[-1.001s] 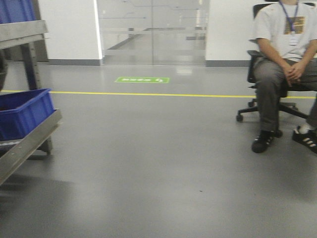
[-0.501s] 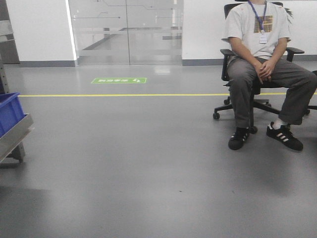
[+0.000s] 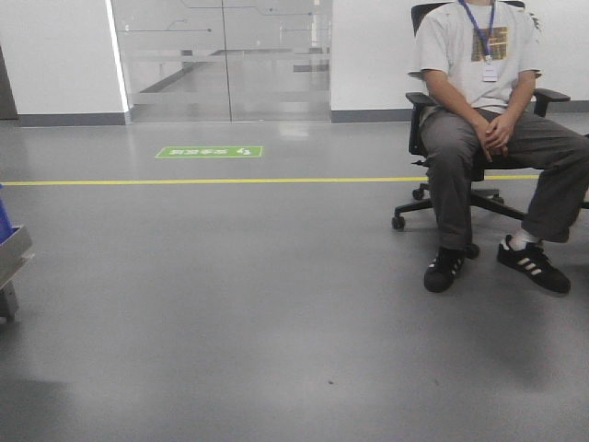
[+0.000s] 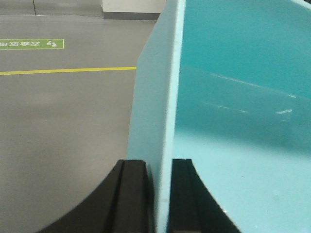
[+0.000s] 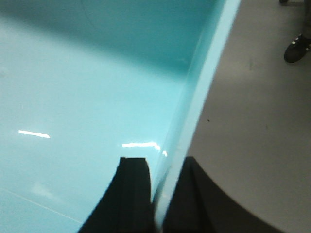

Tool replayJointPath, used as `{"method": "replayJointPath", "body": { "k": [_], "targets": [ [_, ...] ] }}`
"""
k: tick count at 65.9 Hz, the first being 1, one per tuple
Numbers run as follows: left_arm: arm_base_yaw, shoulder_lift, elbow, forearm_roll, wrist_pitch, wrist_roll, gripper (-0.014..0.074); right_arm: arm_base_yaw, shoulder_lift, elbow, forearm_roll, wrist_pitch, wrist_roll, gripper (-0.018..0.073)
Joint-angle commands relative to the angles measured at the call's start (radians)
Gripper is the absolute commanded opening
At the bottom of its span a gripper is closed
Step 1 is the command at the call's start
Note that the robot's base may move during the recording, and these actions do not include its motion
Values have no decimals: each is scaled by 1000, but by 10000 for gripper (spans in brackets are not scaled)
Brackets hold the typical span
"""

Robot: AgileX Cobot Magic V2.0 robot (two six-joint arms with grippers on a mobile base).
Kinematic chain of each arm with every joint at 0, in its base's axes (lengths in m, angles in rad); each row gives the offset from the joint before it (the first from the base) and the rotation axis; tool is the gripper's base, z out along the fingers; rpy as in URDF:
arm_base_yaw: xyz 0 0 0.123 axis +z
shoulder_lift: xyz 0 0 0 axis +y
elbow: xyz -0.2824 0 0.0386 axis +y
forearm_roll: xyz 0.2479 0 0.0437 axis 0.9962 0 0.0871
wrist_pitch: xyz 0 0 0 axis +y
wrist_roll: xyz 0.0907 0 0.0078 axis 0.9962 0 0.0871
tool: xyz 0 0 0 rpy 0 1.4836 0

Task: Fetch blue bin and place on conveyor start
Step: 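Hold the bin with both grippers while driving toward the red conveyor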

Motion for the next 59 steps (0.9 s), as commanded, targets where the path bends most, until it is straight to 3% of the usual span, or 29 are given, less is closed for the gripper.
{"method": "replayJointPath", "body": {
  "k": [1,59],
  "targets": [
    [8,-22,-15,0,-82,-11,-111,-14,-7,-2,-69,2,-28,-152],
    [8,-22,-15,0,-82,-11,-111,-14,-7,-2,-69,1,-28,-152]
  ]
}}
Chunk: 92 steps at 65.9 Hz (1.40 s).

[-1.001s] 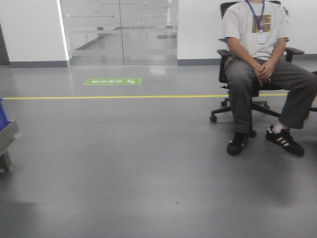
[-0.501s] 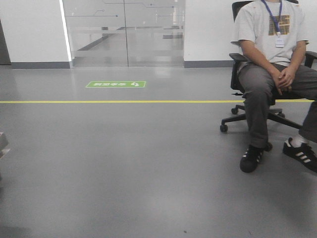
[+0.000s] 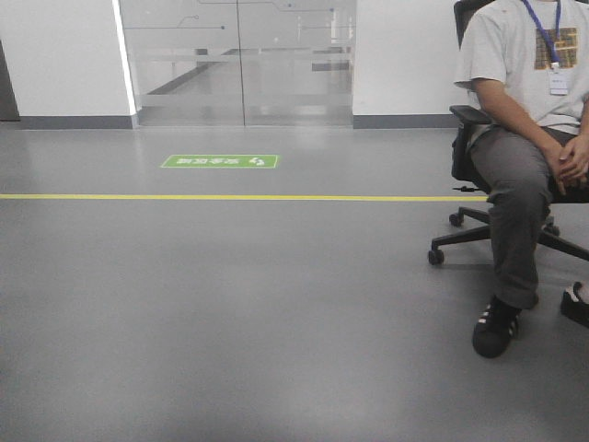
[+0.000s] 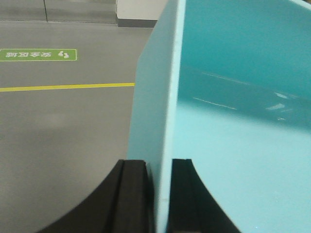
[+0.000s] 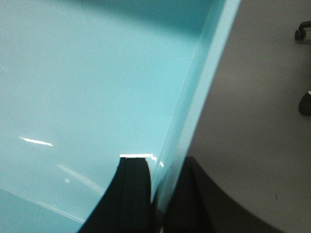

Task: Fetch blue bin and place on conveyor start
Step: 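Hold the bin with both grippers while driving toward the red conveyor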

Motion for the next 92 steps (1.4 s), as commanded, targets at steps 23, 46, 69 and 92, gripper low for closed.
{"method": "replayJointPath", "body": {
  "k": [23,46,69,92],
  "targets": [
    [8,-22,-15,0,-78,-11,-111,-14,-7,-2,-69,1,-28,-152],
    [8,-22,-15,0,-78,-11,-111,-14,5,-2,-69,-10,-28,-152],
    [8,-22,-15,0,-78,-11,-111,-14,11,-2,-69,-29,-28,-152],
    [8,-22,-15,0,-78,-11,-111,-14,39,-2,-69,-176,-28,-152]
  ]
}}
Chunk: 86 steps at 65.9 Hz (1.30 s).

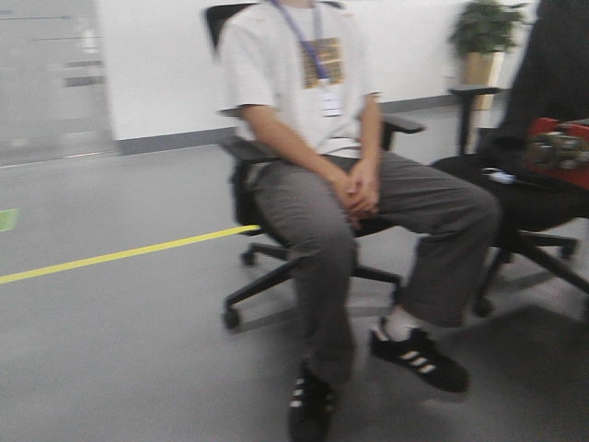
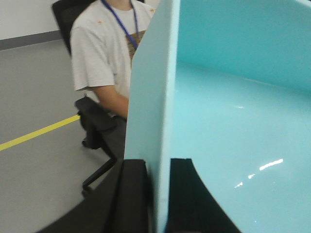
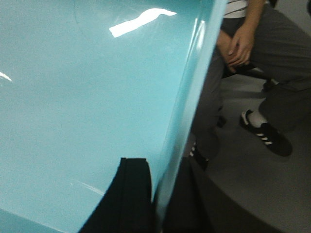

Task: Fetch blue bin and place on conveyor start
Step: 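Hold the bin with both grippers while driving toward the red conveyor, then position the held bin above the conveyor's near end with both grippers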

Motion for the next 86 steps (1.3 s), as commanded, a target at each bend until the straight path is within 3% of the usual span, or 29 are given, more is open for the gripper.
{"method": "replayJointPath", "body": {
  "k": [1,44,86],
  "targets": [
    [6,-22,-15,-23,-68,-11,-111,-14,3,-2,-66,-56,-27,-152],
    [6,-22,-15,-21,-68,-11,-111,-14,3,-2,-66,-267,-27,-152],
    [6,-22,-15,-21,-68,-11,-111,-14,3,-2,-66,-283,-27,-152]
  ]
}}
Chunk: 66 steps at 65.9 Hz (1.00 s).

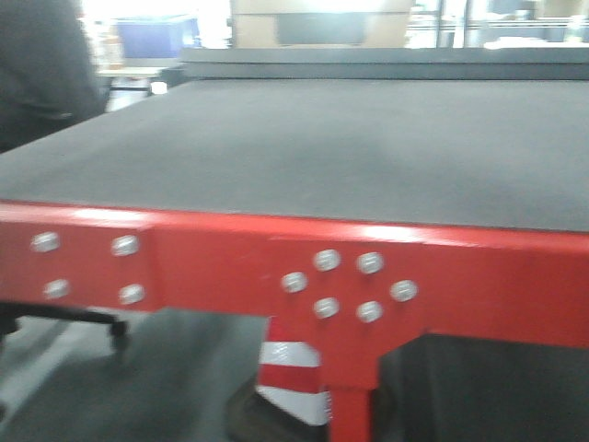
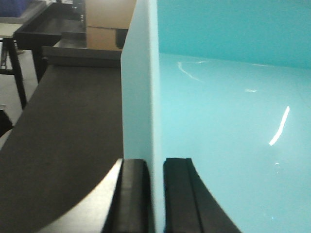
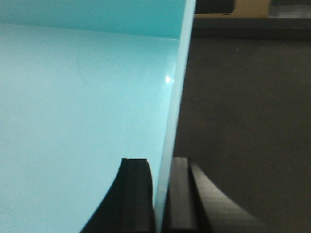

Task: Fetch blue bin and place on conveyor start
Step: 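Position the held bin above the conveyor's near end with both grippers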

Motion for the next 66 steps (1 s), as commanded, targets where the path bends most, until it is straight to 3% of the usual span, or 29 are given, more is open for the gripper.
{"method": "replayJointPath", "body": {
  "k": [1,66],
  "targets": [
    [4,-22,-15,-27,-53,-11,-111,-10,-6,-2,-32,-54,-21,-152],
    [4,-22,-15,-27,-53,-11,-111,-10,-6,-2,-32,-54,-21,-152]
  ]
}}
